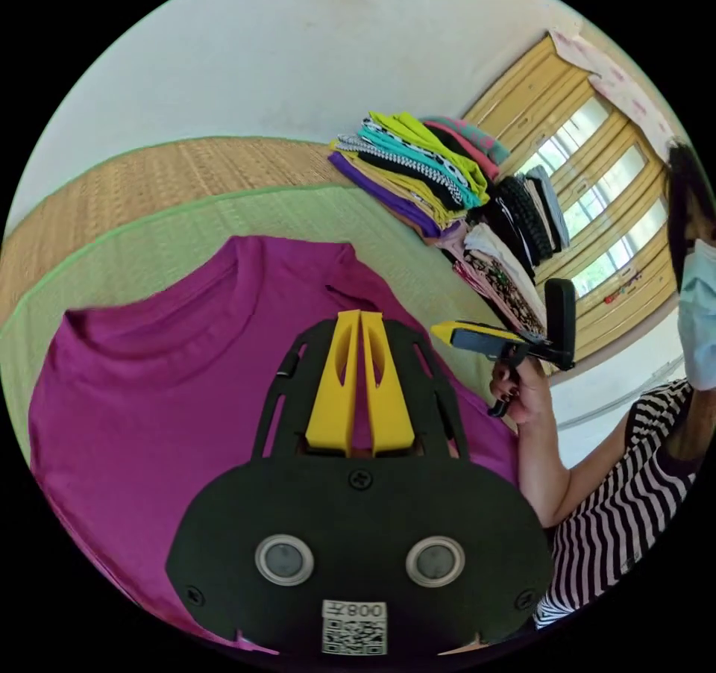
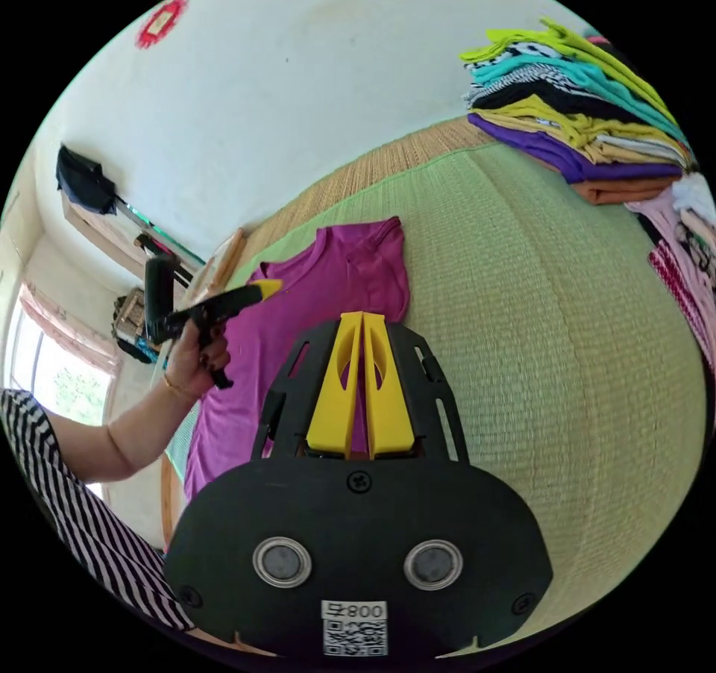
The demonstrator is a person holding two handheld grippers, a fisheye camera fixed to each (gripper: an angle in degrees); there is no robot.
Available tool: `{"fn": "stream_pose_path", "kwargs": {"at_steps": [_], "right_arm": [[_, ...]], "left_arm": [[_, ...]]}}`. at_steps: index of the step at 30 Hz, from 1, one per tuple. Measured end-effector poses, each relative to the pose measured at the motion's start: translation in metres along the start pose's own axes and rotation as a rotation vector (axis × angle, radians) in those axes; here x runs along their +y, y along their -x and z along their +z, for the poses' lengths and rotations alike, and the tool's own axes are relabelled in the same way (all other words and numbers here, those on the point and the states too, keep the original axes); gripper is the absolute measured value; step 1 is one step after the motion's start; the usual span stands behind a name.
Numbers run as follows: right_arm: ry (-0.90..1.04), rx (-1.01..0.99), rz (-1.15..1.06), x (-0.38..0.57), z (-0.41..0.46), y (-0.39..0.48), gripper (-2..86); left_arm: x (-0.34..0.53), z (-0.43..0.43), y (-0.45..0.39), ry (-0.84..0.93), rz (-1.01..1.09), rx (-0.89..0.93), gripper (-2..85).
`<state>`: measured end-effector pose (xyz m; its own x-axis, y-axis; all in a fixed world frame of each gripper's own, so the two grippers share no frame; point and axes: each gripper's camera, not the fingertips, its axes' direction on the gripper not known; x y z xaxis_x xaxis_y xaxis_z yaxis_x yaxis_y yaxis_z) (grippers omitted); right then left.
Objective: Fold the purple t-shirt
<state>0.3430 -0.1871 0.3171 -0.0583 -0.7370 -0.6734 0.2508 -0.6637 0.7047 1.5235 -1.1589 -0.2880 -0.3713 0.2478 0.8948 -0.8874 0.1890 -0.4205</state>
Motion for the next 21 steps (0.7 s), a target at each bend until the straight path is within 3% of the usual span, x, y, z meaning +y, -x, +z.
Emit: {"fn": "stream_pose_path", "kwargs": {"at_steps": [5,10,15,21], "right_arm": [[-0.131,-0.215,0.114,0.013,-0.016,-0.029,0.1],[-0.281,-0.619,0.203,0.025,-0.017,-0.062,0.1],[-0.241,-0.473,0.198,0.006,-0.021,-0.038,0.1],[-0.145,-0.451,0.079,-0.049,-0.005,0.035,0.5]], "left_arm": [[0.107,-0.083,0.025,-0.127,-0.254,-0.137,2.1],[0.225,-0.163,0.045,-0.278,-0.567,-0.318,4.8],[0.324,-0.199,0.064,-0.368,-0.799,-0.383,6.9],[0.358,-0.197,0.101,-0.407,-0.822,-0.252,8.0]]}}
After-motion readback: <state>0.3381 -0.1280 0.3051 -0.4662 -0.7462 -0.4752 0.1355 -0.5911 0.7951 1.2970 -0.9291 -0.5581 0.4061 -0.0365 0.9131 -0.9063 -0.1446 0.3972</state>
